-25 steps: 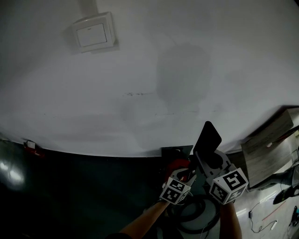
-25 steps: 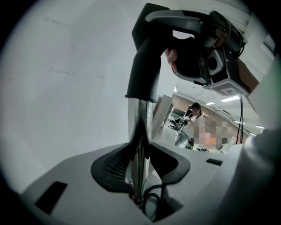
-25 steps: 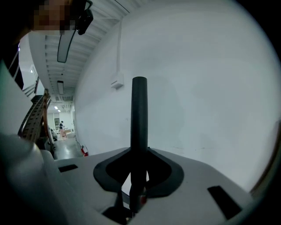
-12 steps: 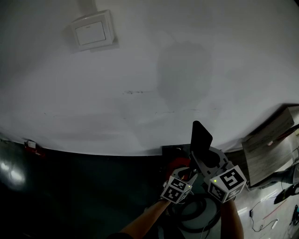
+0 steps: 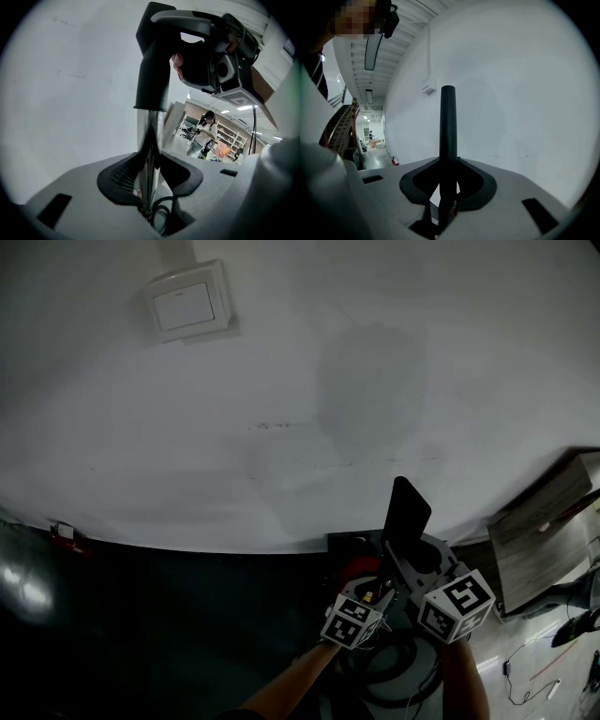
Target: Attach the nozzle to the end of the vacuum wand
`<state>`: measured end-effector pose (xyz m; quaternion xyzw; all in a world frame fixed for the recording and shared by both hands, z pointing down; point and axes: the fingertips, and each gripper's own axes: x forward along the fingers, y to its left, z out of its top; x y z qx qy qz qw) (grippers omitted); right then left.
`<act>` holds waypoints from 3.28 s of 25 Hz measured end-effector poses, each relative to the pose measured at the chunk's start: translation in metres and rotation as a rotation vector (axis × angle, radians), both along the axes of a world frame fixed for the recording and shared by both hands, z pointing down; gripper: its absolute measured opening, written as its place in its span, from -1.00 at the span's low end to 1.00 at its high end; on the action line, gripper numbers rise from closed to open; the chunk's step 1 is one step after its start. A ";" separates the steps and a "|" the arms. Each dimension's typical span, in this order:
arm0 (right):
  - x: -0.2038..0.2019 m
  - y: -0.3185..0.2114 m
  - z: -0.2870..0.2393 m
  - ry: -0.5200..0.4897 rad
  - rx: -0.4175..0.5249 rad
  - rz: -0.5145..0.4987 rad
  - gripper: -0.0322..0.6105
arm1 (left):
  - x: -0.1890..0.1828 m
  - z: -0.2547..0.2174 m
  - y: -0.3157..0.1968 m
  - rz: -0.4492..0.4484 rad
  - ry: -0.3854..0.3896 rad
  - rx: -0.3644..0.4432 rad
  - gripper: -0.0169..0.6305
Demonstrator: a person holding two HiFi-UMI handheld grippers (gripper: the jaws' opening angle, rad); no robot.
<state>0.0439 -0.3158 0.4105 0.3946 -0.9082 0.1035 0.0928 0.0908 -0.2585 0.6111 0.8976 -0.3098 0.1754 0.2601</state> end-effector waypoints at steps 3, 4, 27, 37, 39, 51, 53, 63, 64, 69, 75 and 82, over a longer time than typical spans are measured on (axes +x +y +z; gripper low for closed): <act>-0.003 0.002 -0.006 -0.017 0.026 -0.013 -0.61 | -0.002 0.000 0.000 -0.003 0.006 -0.010 -0.49; -0.002 0.004 -0.008 -0.025 0.034 -0.014 -0.61 | -0.002 0.000 -0.001 -0.006 0.006 -0.011 -0.49; 0.099 0.055 0.009 -0.317 -0.003 0.223 -0.83 | -0.056 0.044 -0.074 -0.129 0.069 -0.050 -0.49; 0.119 0.065 0.029 -0.350 -0.040 0.269 -0.84 | -0.090 0.066 -0.090 -0.227 0.078 -0.092 -0.49; 0.121 0.067 0.030 -0.348 -0.044 0.273 -0.84 | -0.097 0.069 -0.091 -0.241 0.079 -0.097 -0.49; 0.126 0.075 0.030 -0.354 -0.035 0.281 -0.84 | -0.100 0.066 -0.091 -0.250 0.075 -0.083 -0.49; 0.124 0.076 0.030 -0.358 -0.036 0.278 -0.84 | -0.101 0.066 -0.090 -0.254 0.071 -0.093 -0.48; 0.108 0.082 0.009 -0.404 -0.015 0.228 -0.85 | -0.118 0.027 -0.057 -0.284 0.049 -0.067 -0.48; 0.105 0.083 0.006 -0.408 -0.011 0.218 -0.84 | -0.117 0.016 -0.051 -0.280 0.050 -0.051 -0.48; 0.092 0.093 -0.007 -0.436 -0.012 0.190 -0.85 | -0.116 -0.051 -0.025 -0.270 0.074 0.050 -0.60; 0.063 0.111 -0.034 -0.549 -0.007 0.158 -0.85 | -0.119 -0.138 0.010 -0.274 0.127 0.179 -0.77; 0.047 0.128 -0.038 -0.523 -0.003 0.133 -0.85 | -0.128 -0.214 0.042 -0.300 0.177 0.297 -0.91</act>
